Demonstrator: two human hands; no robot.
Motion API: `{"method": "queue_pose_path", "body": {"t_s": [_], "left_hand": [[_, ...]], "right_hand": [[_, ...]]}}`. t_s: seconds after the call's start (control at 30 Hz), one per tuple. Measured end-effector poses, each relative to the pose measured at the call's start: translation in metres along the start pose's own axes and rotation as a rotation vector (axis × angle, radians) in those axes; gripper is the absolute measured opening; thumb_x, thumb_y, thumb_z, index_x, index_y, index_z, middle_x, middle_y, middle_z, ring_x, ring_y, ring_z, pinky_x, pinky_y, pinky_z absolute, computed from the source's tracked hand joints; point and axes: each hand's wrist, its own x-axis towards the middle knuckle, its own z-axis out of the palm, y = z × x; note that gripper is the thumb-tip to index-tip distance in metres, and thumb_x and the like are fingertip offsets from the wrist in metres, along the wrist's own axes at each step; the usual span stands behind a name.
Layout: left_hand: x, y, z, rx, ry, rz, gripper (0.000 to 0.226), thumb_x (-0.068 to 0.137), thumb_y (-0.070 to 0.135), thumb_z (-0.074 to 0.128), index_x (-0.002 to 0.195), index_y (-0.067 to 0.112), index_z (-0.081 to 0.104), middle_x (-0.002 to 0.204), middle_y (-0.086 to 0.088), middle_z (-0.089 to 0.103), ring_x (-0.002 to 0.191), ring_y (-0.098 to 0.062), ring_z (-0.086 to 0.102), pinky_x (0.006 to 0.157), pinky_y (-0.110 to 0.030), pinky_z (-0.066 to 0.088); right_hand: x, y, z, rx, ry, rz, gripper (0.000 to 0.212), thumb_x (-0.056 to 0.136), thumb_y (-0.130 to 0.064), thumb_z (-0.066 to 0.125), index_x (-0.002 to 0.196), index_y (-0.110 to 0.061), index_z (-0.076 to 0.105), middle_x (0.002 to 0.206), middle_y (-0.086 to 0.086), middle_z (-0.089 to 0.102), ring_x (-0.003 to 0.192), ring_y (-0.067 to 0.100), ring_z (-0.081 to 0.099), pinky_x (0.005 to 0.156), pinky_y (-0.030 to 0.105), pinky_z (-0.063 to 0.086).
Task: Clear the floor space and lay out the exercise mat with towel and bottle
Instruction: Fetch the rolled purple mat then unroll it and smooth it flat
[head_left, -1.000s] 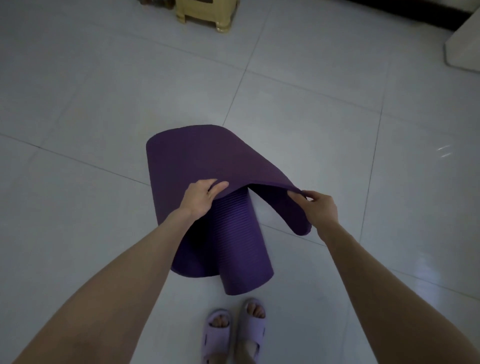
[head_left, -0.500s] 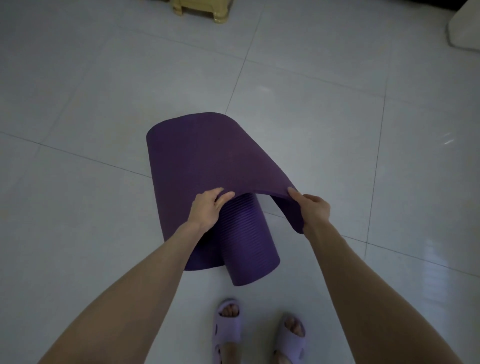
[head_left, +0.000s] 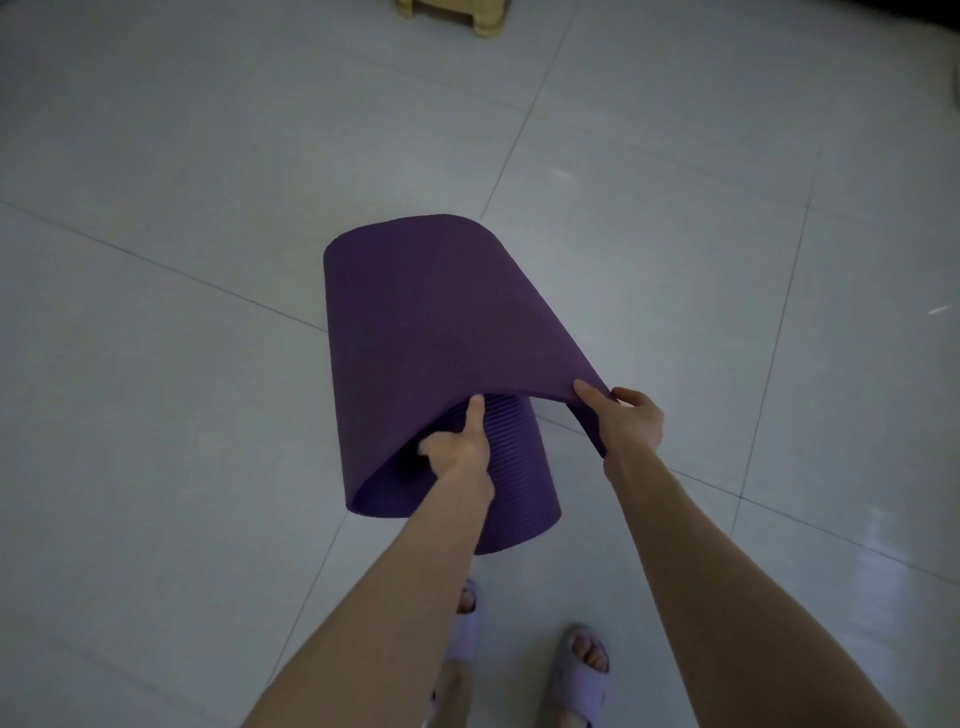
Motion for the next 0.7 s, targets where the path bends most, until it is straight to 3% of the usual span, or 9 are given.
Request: {"method": "queue_pose_path", "body": {"t_s": [0.03, 0.1, 0.2, 0.33, 0.47, 0.53, 0.6, 0.63, 0.7], "left_hand": [[-0.002, -0.003, 0.005, -0.162, -0.106, -0.004, 0.064, 0.087, 0.039, 0.063, 0.136, 0.004, 0.041, 0.13, -0.013, 0.051, 0.111, -0.027, 0.054, 0.098, -0.038, 0.046], [-0.008, -0.007, 0.013, -0.369, -0.286, 0.005, 0.025, 0.093, 0.018, 0.053, 0.114, 0.007, 0.056, 0.113, -0.012, 0.058, 0.094, -0.022, 0.061, 0.086, -0.033, 0.051], [-0.013, -0.008, 0.022, -0.549, -0.444, 0.002, 0.026, 0.088, 0.012, 0.057, 0.114, 0.009, 0.056, 0.115, -0.012, 0.06, 0.1, -0.025, 0.063, 0.093, -0.039, 0.051], [-0.009, -0.012, 0.033, -0.605, -0.416, 0.003, 0.046, 0.094, 0.015, 0.057, 0.136, 0.009, 0.041, 0.124, -0.018, 0.059, 0.092, -0.027, 0.067, 0.094, -0.046, 0.051], [-0.004, -0.022, 0.032, -0.606, -0.385, 0.0, 0.044, 0.096, 0.006, 0.051, 0.138, 0.01, 0.039, 0.114, -0.015, 0.06, 0.08, -0.025, 0.069, 0.09, -0.044, 0.053], [-0.002, -0.026, 0.028, -0.589, -0.366, -0.008, 0.043, 0.096, 0.004, 0.051, 0.137, 0.012, 0.04, 0.106, -0.013, 0.06, 0.081, -0.026, 0.068, 0.087, -0.043, 0.054], [0.0, -0.032, 0.023, -0.571, -0.365, -0.02, 0.042, 0.095, 0.003, 0.05, 0.136, 0.011, 0.04, 0.105, -0.013, 0.06, 0.085, -0.028, 0.067, 0.087, -0.043, 0.053], [0.002, -0.035, 0.02, -0.551, -0.362, -0.024, 0.041, 0.095, 0.002, 0.05, 0.135, 0.01, 0.041, 0.105, -0.013, 0.06, 0.087, -0.029, 0.066, 0.087, -0.044, 0.053], [0.008, -0.04, 0.013, -0.536, -0.352, -0.03, 0.039, 0.095, 0.001, 0.049, 0.133, 0.01, 0.042, 0.109, -0.015, 0.06, 0.088, -0.029, 0.066, 0.085, -0.043, 0.053]], "right_hand": [[0.0, 0.0, 0.0, -0.003, -0.001, -0.004, 0.07, 0.067, -0.033, 0.086, 0.126, -0.008, 0.057, 0.121, 0.01, 0.062, 0.102, 0.022, 0.06, 0.098, 0.04, 0.05], [0.001, 0.001, 0.0, -0.01, 0.007, -0.01, 0.069, 0.067, -0.032, 0.086, 0.125, -0.008, 0.057, 0.121, 0.01, 0.063, 0.101, 0.022, 0.06, 0.097, 0.038, 0.05], [0.003, 0.006, -0.001, -0.021, 0.001, -0.03, 0.068, 0.068, -0.031, 0.086, 0.125, -0.007, 0.058, 0.121, 0.01, 0.062, 0.095, 0.018, 0.055, 0.091, 0.03, 0.048], [0.003, 0.016, 0.004, 0.003, 0.014, -0.032, 0.077, 0.069, -0.03, 0.085, 0.134, -0.007, 0.05, 0.131, 0.012, 0.056, 0.1, 0.018, 0.054, 0.088, 0.028, 0.045], [-0.001, 0.025, 0.011, 0.056, 0.102, 0.29, 0.107, 0.066, -0.046, 0.084, 0.144, 0.0, 0.027, 0.143, 0.018, 0.041, 0.125, 0.033, 0.048, 0.1, 0.039, 0.045], [-0.006, 0.032, 0.014, 0.255, 0.021, 0.432, 0.077, 0.076, -0.043, 0.077, 0.127, 0.006, 0.046, 0.12, 0.019, 0.059, 0.114, 0.031, 0.058, 0.084, 0.033, 0.054], [-0.01, 0.04, 0.016, 0.501, -0.045, 0.467, 0.033, 0.084, -0.025, 0.074, 0.093, 0.003, 0.058, 0.085, 0.013, 0.063, 0.077, 0.023, 0.067, 0.047, 0.025, 0.054], [-0.011, 0.042, 0.016, 0.591, -0.047, 0.481, 0.024, 0.085, -0.017, 0.072, 0.087, 0.002, 0.059, 0.078, 0.012, 0.062, 0.063, 0.021, 0.066, 0.038, 0.023, 0.049], [-0.007, 0.048, 0.014, 0.732, -0.027, 0.491, 0.024, 0.085, -0.011, 0.071, 0.101, 0.004, 0.061, 0.081, 0.012, 0.064, 0.061, 0.02, 0.065, 0.035, 0.022, 0.049]]}}
